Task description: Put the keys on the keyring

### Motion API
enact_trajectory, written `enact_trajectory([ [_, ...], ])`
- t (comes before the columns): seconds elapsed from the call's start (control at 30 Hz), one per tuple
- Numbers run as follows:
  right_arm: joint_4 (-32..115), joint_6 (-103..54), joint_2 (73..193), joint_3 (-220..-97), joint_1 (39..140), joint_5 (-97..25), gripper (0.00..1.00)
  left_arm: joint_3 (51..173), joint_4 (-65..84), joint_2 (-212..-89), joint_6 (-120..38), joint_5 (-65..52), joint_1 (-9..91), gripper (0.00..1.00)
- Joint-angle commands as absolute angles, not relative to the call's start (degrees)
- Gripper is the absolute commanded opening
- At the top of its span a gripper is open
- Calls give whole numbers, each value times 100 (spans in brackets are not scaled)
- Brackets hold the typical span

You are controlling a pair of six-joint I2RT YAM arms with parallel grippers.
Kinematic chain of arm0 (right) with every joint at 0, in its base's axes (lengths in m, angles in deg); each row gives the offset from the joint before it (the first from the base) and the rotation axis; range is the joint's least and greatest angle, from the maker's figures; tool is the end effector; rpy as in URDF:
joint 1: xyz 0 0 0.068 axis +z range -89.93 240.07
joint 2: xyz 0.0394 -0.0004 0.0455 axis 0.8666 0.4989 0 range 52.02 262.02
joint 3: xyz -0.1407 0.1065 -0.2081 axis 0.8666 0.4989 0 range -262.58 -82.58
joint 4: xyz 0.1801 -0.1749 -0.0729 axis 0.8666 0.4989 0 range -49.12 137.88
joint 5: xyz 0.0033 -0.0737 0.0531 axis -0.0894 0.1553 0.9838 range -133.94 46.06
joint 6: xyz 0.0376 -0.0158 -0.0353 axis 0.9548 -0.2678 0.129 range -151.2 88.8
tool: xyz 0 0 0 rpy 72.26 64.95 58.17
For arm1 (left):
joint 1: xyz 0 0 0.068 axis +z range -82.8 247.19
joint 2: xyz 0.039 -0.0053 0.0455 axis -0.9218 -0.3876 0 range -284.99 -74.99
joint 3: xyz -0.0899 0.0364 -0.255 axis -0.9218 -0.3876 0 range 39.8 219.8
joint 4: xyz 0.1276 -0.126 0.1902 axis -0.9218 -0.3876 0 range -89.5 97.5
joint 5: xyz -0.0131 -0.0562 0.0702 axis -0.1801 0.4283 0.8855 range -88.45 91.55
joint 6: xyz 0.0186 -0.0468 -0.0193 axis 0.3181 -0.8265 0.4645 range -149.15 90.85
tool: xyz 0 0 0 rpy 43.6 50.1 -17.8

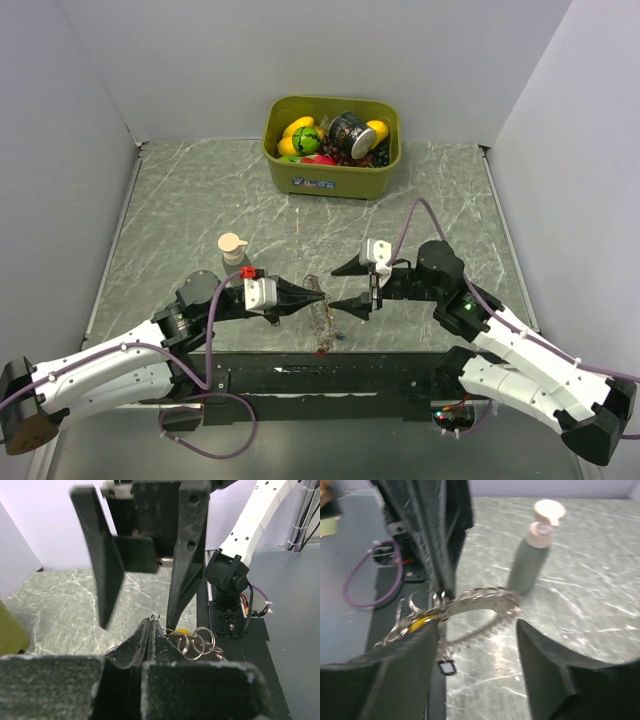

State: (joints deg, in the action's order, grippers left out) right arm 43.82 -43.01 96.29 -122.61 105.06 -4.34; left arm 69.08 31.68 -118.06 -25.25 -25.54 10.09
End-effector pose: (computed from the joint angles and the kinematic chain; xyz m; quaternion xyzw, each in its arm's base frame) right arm 0.1114 0.1435 0.3268 -0.5327 0.5142 0.4211 0.5239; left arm 0.0860 -0.1627 0.3127 0.4709 0.4449 -0.4685 0.6007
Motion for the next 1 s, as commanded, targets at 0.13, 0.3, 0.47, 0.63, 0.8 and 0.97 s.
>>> enact_trajectory([
  [0.13,4238,-4447,8973,-12116,10454,-1229,91,7048,4203,-12454,-2370,-2534,989,1],
  [0.3,4238,-4412,8578,-12029,10445,-1484,96,7162,4686,-13026,-2370,-2534,989,1],
  [0.47,4115,-4263,8060,-11836,10445,-1747,99,7373,5406,-13861,-2423,-2605,989,1],
  [0.63,4106,-4210,7725,-11747,10437,-2064,100,7847,6075,-14792,-2616,-2745,989,1],
  [0.8,4150,-4184,7601,-11703,10445,-2231,100,8085,6822,-15408,-2853,-2842,989,1],
  [0.97,4150,-4157,7540,-11580,10445,-2486,100,7874,7516,-15865,-3275,-2578,980,1],
])
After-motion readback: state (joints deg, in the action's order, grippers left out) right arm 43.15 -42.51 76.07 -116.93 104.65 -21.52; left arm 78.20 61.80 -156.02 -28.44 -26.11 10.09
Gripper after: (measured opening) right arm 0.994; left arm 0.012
